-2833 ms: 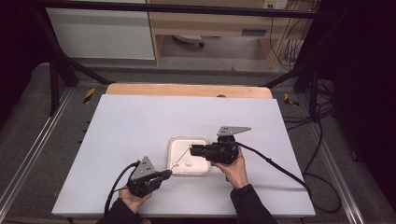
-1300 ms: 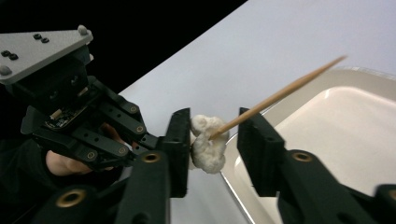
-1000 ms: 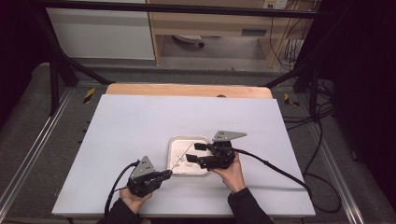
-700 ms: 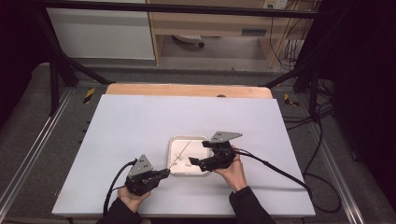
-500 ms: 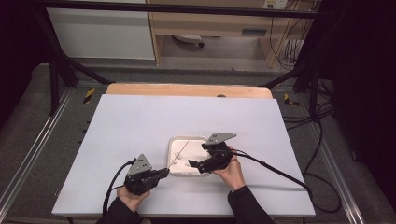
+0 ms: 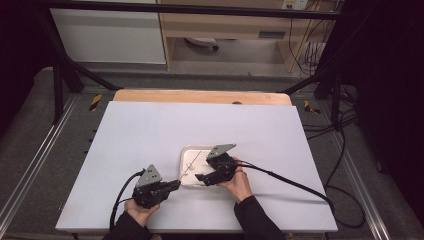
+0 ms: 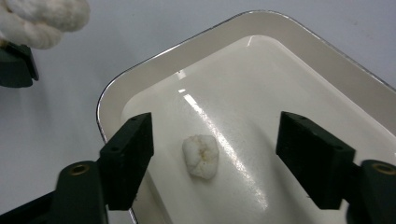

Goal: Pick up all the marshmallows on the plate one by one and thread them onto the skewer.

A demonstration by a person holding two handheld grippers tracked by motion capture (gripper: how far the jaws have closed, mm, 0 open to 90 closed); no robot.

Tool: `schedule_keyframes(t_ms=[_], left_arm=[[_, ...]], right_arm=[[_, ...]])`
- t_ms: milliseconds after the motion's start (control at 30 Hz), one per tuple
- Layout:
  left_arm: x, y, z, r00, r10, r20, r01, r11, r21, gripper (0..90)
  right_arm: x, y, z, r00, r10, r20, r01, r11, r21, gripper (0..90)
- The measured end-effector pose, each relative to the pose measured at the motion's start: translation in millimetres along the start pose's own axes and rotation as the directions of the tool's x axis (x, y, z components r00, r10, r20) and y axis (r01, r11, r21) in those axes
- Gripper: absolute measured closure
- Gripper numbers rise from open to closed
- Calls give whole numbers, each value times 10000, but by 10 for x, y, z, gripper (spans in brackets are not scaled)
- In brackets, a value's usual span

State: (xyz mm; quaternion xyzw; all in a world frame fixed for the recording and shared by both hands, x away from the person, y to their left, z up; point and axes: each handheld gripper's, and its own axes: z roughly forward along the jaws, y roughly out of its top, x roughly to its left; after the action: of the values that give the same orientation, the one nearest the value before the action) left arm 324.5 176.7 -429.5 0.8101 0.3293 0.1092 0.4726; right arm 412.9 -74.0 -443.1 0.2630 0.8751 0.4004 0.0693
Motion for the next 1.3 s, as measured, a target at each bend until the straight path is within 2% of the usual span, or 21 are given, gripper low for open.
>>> schedule_keyframes(t_ms=[100, 167, 433, 600, 967, 1200, 1300], left_arm=[[0, 0, -2, 10000, 20, 6, -20, 10000, 35, 883], [-2, 0, 1, 10000, 13, 12, -13, 10000, 51, 883], [-9, 0, 3, 10000, 48, 23, -48, 10000, 60, 883], [-14, 1, 3, 10000, 69, 17, -69, 10000, 54, 883], [-12, 1, -3, 10000, 74, 36, -74, 10000, -9, 882], [-23, 2, -9, 9999, 92, 43, -92, 9999, -53, 883], [-28, 3, -11, 9999, 81, 79, -81, 9999, -97, 883]], right_arm=[[-3, -12, 30, 9997, -58, -232, 60, 9999, 91, 419], [-4, -24, 44, 9995, -226, -200, 230, 9995, 205, 471], [16, -47, 43, 9978, -659, -67, 660, 9975, 237, 605], [26, -48, 36, 9983, -561, -131, 564, 9980, 271, 709], [20, -32, 0, 9995, -201, -230, 205, 9996, 172, 735], [1, 37, -161, 9994, 83, -344, -95, 9993, -352, 738], [-26, 49, -263, 9980, 318, -552, -360, 9964, -770, 741]])
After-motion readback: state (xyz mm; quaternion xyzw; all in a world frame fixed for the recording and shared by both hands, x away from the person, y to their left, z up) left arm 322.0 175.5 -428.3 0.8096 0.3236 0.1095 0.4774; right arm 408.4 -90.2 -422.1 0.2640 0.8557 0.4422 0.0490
